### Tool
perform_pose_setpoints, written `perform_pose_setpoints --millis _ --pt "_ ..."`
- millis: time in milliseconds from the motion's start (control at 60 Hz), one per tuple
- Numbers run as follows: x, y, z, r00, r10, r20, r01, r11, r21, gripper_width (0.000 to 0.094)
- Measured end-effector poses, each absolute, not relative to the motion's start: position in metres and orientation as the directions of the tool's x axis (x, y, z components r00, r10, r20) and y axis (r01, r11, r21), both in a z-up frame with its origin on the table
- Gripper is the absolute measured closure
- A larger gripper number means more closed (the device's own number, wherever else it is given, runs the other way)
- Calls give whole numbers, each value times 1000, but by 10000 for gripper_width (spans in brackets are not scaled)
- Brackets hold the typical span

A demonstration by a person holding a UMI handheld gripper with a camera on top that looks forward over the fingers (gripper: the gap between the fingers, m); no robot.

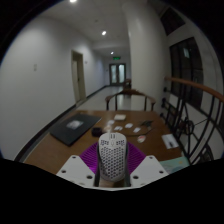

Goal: Arrange mouse

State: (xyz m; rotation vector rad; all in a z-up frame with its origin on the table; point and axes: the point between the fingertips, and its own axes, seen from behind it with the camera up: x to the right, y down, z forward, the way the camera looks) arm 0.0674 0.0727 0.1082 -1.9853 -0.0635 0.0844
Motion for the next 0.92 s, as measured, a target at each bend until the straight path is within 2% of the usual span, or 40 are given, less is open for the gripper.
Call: perform_pose_setpoints --millis 67,133,267,317,417,483,500,517,617,717,833,917 --pt "112 47 140 1000 26 -1 8 -348 -937 591" --pt "165 27 140 998 -55 6 -14 -355 -935 590" --pt "219 -16 49 992 -126 12 -55 -512 -858 590" --pt "228 -8 22 991 -131 17 -61 -566 -822 589" --pt "234 -16 -13 991 -132 31 -58 -615 -786 587" --pt "236 -12 -16 991 -134 1 -81 -606 -792 586" --pt "236 -11 -13 990 -138 -10 -92 -603 -793 570" --pt "237 -11 -14 990 -140 -17 -99 -604 -791 497" --pt "236 -12 -15 995 -102 -20 -79 -621 -779 379" --pt "227 -37 -2 996 -68 -53 -85 -633 -769 62" --pt "235 -78 22 997 -69 -36 -70 -600 -797 85" --pt "250 -116 28 994 -103 -41 -95 -597 -797 83"
